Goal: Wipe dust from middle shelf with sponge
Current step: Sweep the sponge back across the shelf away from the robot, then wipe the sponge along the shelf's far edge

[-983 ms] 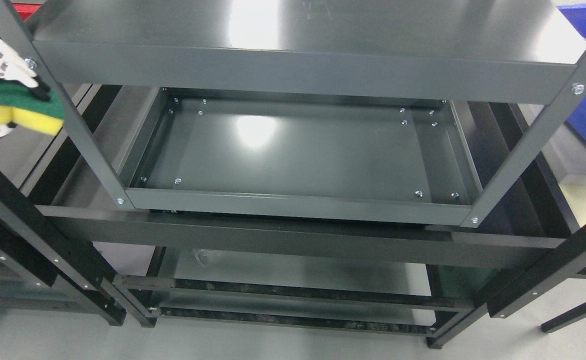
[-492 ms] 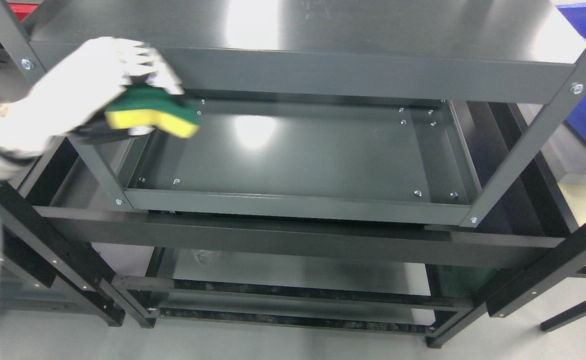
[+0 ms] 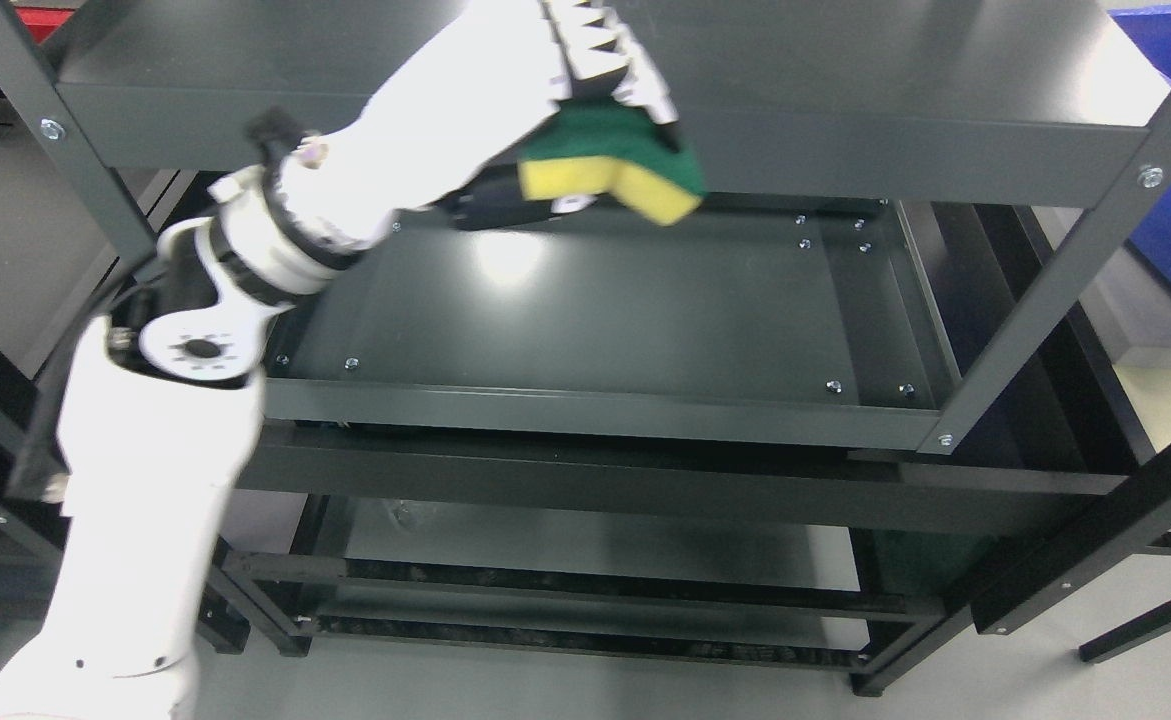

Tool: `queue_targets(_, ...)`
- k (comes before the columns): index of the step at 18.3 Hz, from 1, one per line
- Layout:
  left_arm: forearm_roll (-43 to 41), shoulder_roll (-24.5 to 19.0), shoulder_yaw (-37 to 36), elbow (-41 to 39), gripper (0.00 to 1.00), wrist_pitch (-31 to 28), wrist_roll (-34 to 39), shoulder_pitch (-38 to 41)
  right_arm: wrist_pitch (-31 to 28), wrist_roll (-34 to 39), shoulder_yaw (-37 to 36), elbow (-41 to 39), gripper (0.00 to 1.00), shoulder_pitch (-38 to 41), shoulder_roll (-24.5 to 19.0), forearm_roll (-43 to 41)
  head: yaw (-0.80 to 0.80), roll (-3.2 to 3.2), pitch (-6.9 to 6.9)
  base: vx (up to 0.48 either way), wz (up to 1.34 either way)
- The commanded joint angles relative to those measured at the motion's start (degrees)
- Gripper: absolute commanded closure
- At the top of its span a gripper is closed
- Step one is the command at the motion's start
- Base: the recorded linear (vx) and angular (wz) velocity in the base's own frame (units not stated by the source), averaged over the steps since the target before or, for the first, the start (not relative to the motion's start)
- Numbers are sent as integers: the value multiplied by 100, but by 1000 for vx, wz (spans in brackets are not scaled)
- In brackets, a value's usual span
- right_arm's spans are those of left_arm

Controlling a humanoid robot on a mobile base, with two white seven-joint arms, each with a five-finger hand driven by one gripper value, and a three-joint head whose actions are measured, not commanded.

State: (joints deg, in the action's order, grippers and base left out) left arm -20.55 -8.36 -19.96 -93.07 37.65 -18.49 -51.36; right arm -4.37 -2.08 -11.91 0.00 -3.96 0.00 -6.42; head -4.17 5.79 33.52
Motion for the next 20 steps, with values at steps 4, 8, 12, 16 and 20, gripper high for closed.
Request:
queue_targets(4, -318, 736, -2838, 246, 100, -417, 416, -331, -2, -3, -4, -100, 0, 0, 100, 0, 0, 0, 0, 0, 0)
queue_targets(8, 6, 736, -3039, 255, 100, -740, 986, 71, -2, -3, -4, -100, 0, 0, 100, 0, 0, 0, 0, 0, 0)
queue_targets(12, 700, 736, -3075, 255, 99, -1189, 1348, 1125, -2, -3, -4, -100, 0, 0, 100, 0, 0, 0, 0, 0, 0)
queue_targets(16, 1228, 736, -2015, 255, 99, -1497, 1383, 3084, -2, -3, 5, -100, 0, 0, 100, 0, 0, 0, 0, 0, 0)
queue_targets(20, 1825, 736, -460, 237, 100, -2128, 1935, 3817, -2, -3, -4, -100, 0, 0, 100, 0, 0, 0, 0, 0, 0)
